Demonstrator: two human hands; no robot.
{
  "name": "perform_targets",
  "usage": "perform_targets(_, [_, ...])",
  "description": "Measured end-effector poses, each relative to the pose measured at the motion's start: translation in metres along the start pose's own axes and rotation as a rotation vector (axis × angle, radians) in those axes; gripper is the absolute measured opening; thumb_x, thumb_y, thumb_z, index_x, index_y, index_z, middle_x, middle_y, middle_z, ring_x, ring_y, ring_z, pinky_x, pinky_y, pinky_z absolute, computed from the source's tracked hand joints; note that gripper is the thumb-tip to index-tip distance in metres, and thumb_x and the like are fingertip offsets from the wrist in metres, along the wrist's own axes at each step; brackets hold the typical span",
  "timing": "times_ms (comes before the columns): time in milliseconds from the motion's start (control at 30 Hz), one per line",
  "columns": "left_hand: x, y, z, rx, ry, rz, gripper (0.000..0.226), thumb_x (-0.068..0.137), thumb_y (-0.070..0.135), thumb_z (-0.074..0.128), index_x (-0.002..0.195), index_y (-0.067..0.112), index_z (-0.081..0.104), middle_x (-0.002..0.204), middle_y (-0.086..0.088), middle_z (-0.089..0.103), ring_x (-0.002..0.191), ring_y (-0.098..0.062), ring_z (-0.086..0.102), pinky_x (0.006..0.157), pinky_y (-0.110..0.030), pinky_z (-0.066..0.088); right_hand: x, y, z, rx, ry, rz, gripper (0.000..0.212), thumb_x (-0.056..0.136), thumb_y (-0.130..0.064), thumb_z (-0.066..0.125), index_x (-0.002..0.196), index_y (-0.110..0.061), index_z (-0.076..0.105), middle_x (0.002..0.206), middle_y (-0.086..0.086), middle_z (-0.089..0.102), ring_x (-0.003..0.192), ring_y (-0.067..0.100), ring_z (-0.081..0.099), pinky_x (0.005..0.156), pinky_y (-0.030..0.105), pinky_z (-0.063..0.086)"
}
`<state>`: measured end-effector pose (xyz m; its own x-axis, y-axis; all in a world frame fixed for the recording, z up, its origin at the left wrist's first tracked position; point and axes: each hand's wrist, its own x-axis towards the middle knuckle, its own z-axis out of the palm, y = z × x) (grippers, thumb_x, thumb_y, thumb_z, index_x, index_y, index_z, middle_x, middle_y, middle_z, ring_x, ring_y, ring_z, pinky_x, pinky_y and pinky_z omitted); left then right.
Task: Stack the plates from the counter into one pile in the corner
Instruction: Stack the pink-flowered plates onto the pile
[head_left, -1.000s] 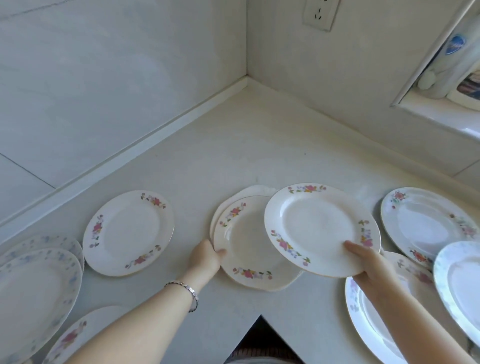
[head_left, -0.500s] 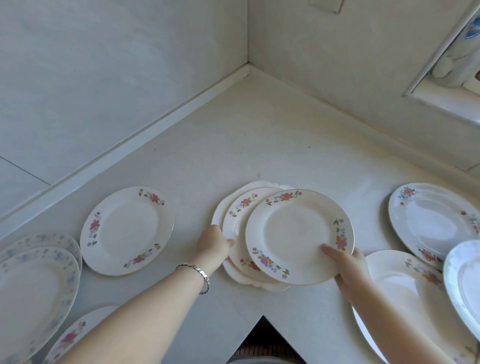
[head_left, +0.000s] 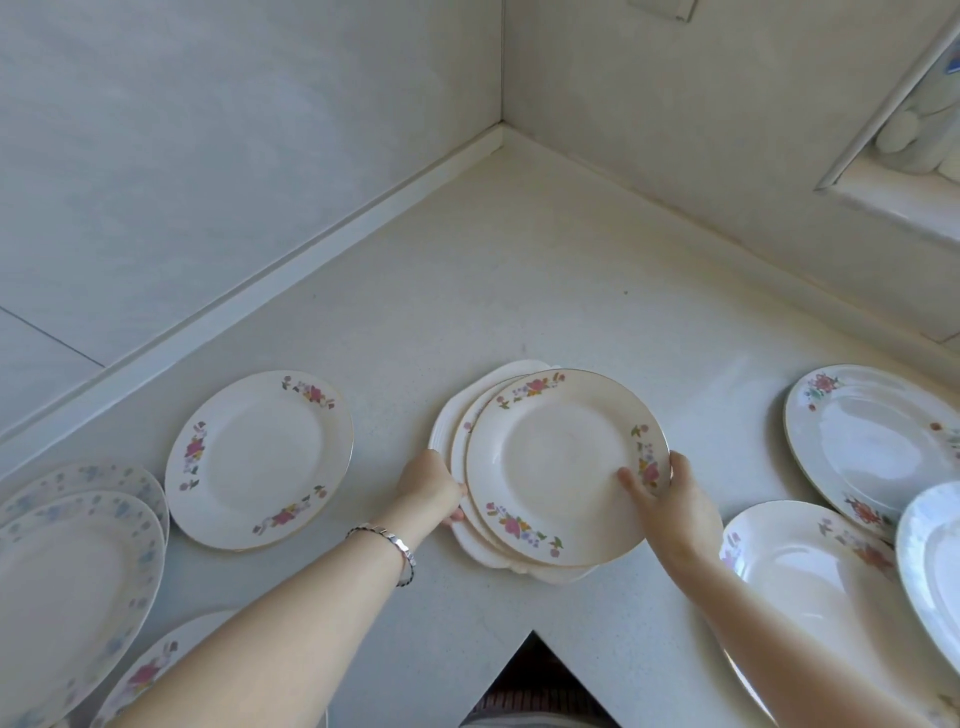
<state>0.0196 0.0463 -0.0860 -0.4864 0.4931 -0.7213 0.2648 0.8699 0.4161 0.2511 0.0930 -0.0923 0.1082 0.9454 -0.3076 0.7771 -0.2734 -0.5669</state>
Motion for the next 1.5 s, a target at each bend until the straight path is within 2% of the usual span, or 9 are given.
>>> perform_targets(167, [-0.001, -0.004, -0.004, 0.053, -0.02, 0.023, 0.006, 0.079, -0.006, 0.059, 0.075, -0.003, 0.062, 0.077, -0.017, 0.072, 0.08, -0.031, 0.073, 0.076, -0.038, 0.06, 0.01, -0.002, 0.011, -0.009, -0.014, -0.05, 0.032, 0.084, -0.046, 0.055, 0.095, -0.016, 0.048, 0.078, -0.001, 0.059, 0.077, 0.027, 0.057, 0.054, 0.03, 0.035])
perform_targets(333, [-0.001, -0.012, -0.012, 0.089, -0.034, 0.119, 0.026, 0.084, 0.0, 0.045, 0.065, 0.009, 0.06, 0.07, -0.013, 0.068, 0.083, -0.031, 0.072, 0.078, -0.035, 0.058, 0.011, 0.0, 0.024, 0.038, 0.001, -0.063, 0.032, 0.083, -0.045, 0.057, 0.094, -0.016, 0.05, 0.09, 0.004, 0.062, 0.081, 0.025, 0.056, 0.054, 0.029, 0.035])
perform_targets(500, [-0.003, -0.012, -0.01, 0.072, 0.123, 0.294, 0.038, 0.094, 0.007, 0.034, 0.13, 0.012, 0.046, 0.115, -0.008, 0.061, 0.106, -0.026, 0.06, 0.077, -0.027, 0.042, 0.006, 0.001, 0.031, 0.017, 0.052, -0.063, 0.049, 0.084, -0.047, 0.055, 0.123, -0.017, 0.05, 0.108, 0.006, 0.059, 0.097, 0.029, 0.058, 0.079, 0.038, 0.049])
perform_targets(667, [0.003, -0.005, 0.002, 0.094, 0.101, 0.404, 0.046, 0.091, 0.009, 0.046, 0.136, 0.011, 0.042, 0.136, -0.009, 0.048, 0.125, -0.027, 0.045, 0.104, -0.037, 0.041, 0.009, -0.001, 0.03, 0.083, 0.05, 0.011, 0.058, 0.08, -0.043, 0.062, 0.131, -0.018, 0.049, 0.115, 0.005, 0.04, 0.101, 0.029, 0.054, 0.094, 0.038, 0.045])
perform_targets(867, [-0.002, -0.002, 0.012, 0.122, 0.071, 0.353, 0.065, 0.092, 0.017, 0.048, 0.149, 0.014, 0.017, 0.155, 0.0, 0.021, 0.138, -0.029, 0.02, 0.111, -0.032, 0.023, 0.018, -0.005, 0.026, 0.146, -0.013, -0.038, 0.062, 0.081, -0.024, 0.066, 0.136, -0.008, 0.042, 0.133, 0.012, 0.04, 0.125, 0.029, 0.036, 0.107, 0.038, 0.031])
perform_targets(1233, [0.002, -0.019, 0.007, -0.057, -0.016, 0.386, 0.065, 0.09, 0.01, 0.045, 0.149, 0.018, 0.02, 0.154, 0.005, 0.024, 0.141, -0.02, 0.018, 0.114, -0.031, 0.019, 0.019, -0.006, 0.025, 0.216, -0.05, 0.047, 0.054, 0.08, -0.022, 0.068, 0.127, -0.004, 0.049, 0.125, 0.013, 0.042, 0.119, 0.03, 0.043, 0.1, 0.04, 0.039])
perform_targets(1333, [0.002, -0.025, 0.007, -0.089, 0.121, 0.37, 0.06, 0.088, 0.009, 0.048, 0.145, 0.015, 0.029, 0.151, 0.001, 0.028, 0.138, -0.024, 0.024, 0.112, -0.034, 0.025, 0.019, -0.007, 0.025, 0.236, -0.051, 0.053, 0.056, 0.079, -0.025, 0.068, 0.13, -0.008, 0.049, 0.125, 0.013, 0.042, 0.118, 0.03, 0.045, 0.1, 0.04, 0.039])
perform_targets(1400, [0.003, -0.03, 0.011, -0.191, 0.189, 0.211, 0.053, 0.086, 0.012, 0.054, 0.137, 0.009, 0.039, 0.139, -0.01, 0.04, 0.125, -0.029, 0.042, 0.1, -0.037, 0.04, 0.015, -0.006, 0.024, 0.249, -0.027, 0.057, 0.058, 0.08, -0.026, 0.068, 0.131, -0.008, 0.048, 0.128, 0.013, 0.04, 0.121, 0.03, 0.042, 0.101, 0.039, 0.036])
perform_targets(1500, [0.0, -0.034, 0.016, -0.533, 0.042, 0.014, 0.022, 0.086, 0.014, 0.057, 0.105, 0.003, 0.053, 0.105, -0.015, 0.061, 0.089, -0.027, 0.058, 0.077, -0.038, 0.052, 0.007, -0.004, 0.024, 0.237, 0.04, 0.139, 0.068, 0.081, -0.034, 0.066, 0.138, -0.008, 0.039, 0.137, 0.019, 0.036, 0.131, 0.033, 0.031, 0.108, 0.041, 0.028])
